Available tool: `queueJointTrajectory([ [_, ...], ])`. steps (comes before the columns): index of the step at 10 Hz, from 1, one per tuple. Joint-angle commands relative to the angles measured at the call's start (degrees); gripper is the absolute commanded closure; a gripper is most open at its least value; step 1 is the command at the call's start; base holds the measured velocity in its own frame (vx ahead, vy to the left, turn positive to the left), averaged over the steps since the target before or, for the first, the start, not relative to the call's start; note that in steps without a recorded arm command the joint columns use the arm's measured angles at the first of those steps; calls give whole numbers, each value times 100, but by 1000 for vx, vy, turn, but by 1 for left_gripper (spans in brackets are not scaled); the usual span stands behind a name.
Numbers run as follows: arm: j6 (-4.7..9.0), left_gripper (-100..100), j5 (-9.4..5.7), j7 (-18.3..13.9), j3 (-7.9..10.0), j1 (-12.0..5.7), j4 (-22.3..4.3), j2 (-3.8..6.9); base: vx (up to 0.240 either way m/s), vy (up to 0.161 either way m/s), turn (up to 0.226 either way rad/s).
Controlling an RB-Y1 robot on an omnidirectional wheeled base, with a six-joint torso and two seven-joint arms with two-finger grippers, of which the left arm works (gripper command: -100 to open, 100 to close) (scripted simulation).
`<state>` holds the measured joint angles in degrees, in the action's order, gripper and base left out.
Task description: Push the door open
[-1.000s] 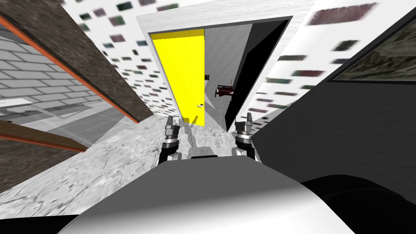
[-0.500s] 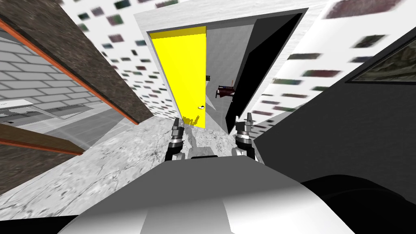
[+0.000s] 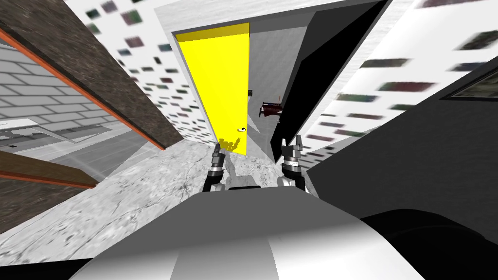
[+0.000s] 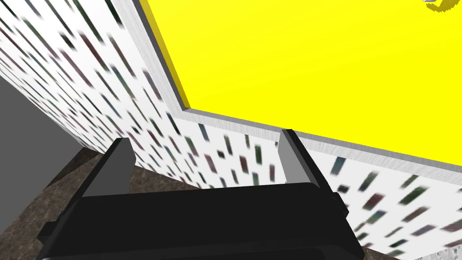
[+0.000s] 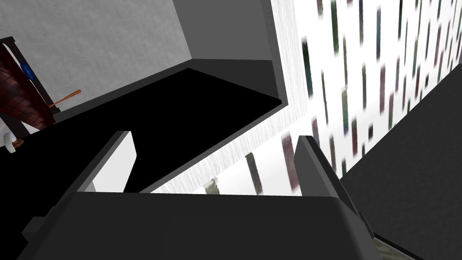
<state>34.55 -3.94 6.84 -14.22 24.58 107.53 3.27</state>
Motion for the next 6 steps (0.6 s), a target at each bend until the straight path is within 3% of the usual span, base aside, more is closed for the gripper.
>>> queueJointTrajectory([
  [1, 41, -100, -106, 63, -143, -79, -224, 42, 124, 6, 26],
  [6, 158, -100, -357, 205, -477, -288, -804, 119, 130, 23, 21],
])
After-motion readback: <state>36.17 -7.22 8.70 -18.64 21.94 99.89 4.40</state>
